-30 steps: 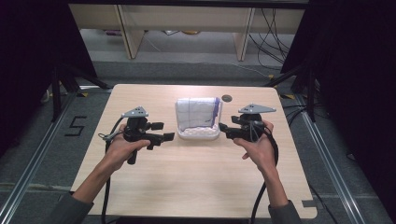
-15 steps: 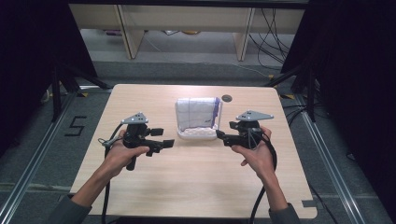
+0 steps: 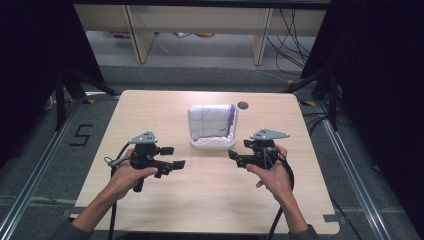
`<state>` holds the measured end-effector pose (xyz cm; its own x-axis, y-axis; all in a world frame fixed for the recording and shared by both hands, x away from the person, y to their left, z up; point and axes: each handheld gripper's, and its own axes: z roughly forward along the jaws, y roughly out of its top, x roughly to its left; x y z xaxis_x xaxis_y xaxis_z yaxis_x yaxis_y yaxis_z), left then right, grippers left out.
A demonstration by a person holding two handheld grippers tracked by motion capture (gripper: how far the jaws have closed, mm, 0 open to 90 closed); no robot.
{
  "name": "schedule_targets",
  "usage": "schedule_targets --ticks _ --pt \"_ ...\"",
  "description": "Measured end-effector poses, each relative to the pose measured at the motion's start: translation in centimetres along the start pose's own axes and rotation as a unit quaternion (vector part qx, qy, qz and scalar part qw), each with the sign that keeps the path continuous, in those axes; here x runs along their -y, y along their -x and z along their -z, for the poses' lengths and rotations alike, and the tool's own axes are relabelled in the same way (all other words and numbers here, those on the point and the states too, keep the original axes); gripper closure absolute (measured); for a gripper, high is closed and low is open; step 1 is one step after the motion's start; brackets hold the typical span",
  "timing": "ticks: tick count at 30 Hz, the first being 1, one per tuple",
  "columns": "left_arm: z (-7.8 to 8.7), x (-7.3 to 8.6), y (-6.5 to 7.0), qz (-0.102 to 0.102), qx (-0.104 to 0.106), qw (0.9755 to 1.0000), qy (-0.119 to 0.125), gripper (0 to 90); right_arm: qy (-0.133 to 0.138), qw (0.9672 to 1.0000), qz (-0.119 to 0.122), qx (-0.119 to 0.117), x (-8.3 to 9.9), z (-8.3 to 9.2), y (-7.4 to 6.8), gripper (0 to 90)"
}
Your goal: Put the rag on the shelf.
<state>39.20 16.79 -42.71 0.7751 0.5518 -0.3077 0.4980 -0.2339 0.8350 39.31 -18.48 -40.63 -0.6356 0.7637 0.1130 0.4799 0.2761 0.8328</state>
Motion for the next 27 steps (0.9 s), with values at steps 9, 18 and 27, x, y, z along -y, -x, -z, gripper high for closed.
schedule_targets --ticks 9,18,27 --pt "-0.3 2.1 0.1 -0.003 -0.002 0.9999 -0.013 22.7 -0.010 0.9998 -0.012 -0.013 1.2 -0.4 -0.5 27.8" --pt "0.1 3.1 0.5 0.000 -0.005 0.9999 -0.015 22.7 -0.013 0.9996 -0.008 -0.023 2.2 -0.5 -1.7 27.0" --pt "-0.1 4.2 0.8 0.000 0.002 0.9999 -0.013 22.2 -0.024 0.9992 -0.002 -0.032 3.3 -0.7 -2.4 26.3"
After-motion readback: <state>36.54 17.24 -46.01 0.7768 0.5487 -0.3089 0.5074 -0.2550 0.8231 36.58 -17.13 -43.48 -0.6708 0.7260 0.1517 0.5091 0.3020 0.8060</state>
